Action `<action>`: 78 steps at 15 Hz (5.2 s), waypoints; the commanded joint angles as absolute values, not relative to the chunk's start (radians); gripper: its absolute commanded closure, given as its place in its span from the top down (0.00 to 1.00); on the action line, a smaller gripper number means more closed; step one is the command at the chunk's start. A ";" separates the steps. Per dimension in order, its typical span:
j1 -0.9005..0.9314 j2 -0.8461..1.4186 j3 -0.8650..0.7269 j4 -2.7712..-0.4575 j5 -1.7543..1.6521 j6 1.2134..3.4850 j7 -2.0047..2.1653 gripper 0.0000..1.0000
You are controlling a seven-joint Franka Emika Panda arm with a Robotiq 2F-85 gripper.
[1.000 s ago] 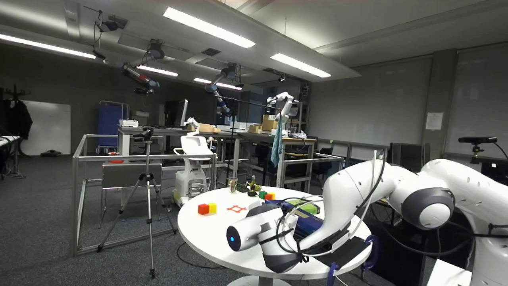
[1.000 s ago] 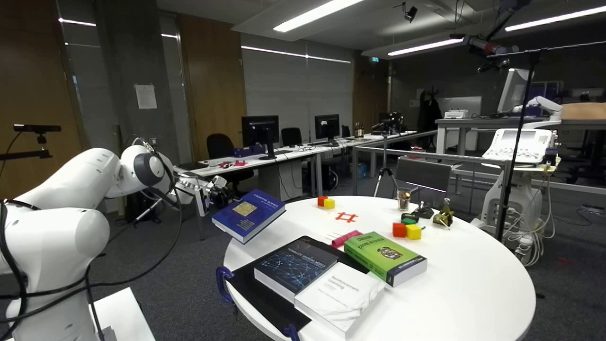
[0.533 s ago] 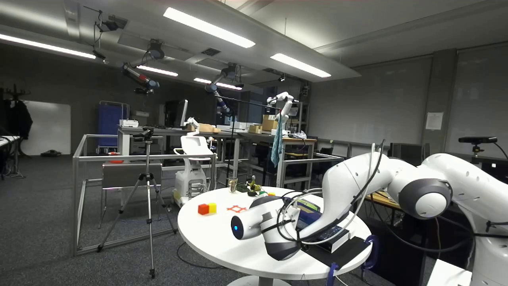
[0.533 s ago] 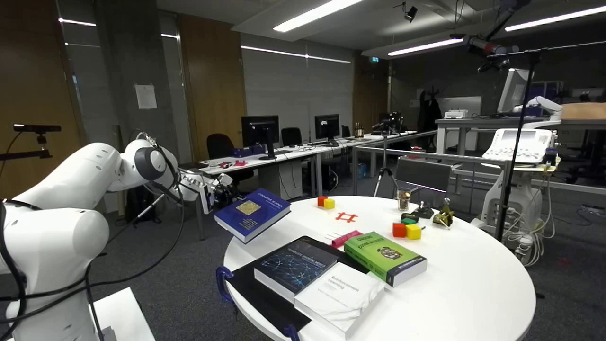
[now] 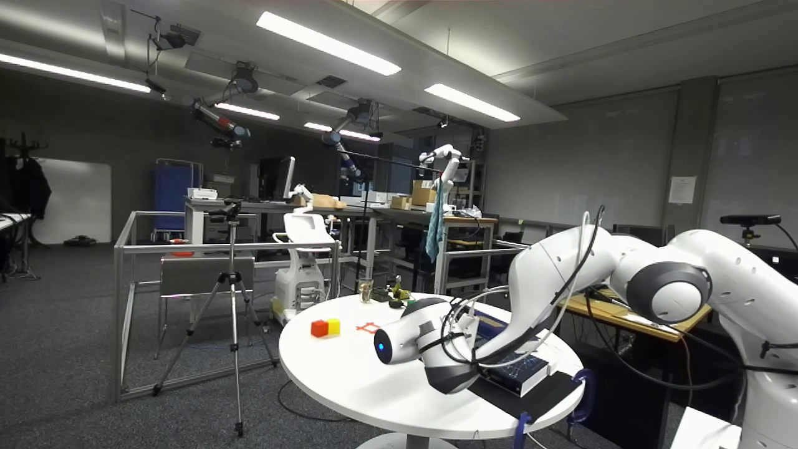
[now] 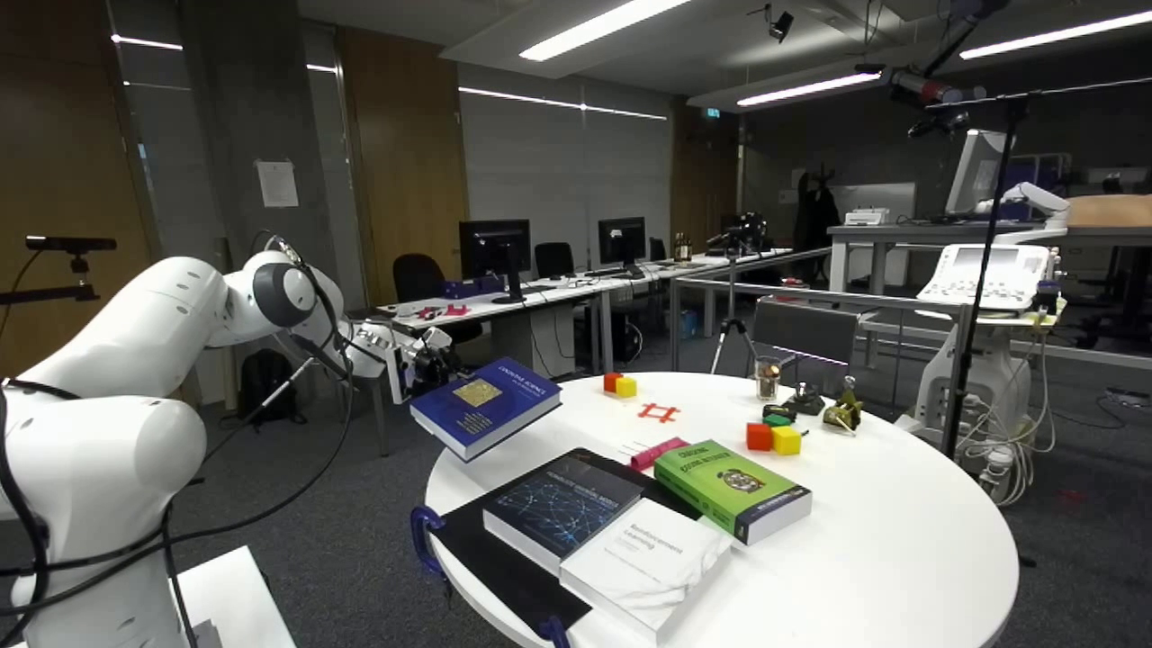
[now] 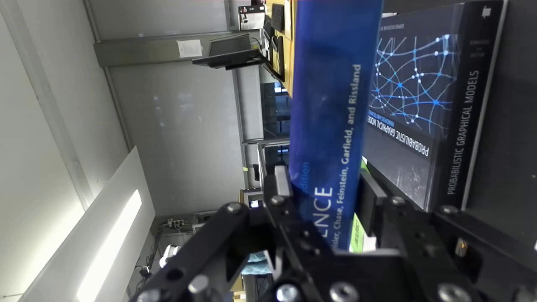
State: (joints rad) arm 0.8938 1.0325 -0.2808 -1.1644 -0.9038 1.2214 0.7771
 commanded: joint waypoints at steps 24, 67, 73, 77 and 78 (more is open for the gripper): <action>0.590 0.718 -0.030 -1.512 -1.056 1.249 0.854 0.17; 0.360 0.660 0.051 -1.678 -1.222 1.548 0.815 0.17; 0.343 0.599 0.057 -1.753 -1.219 1.631 0.827 0.17; 0.333 0.564 0.061 -1.805 -1.214 1.668 0.846 0.17; 0.330 0.553 0.062 -1.821 -1.212 1.675 0.852 0.17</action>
State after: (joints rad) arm 0.3506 0.6746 0.0463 -1.7099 -1.1666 1.6823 0.8447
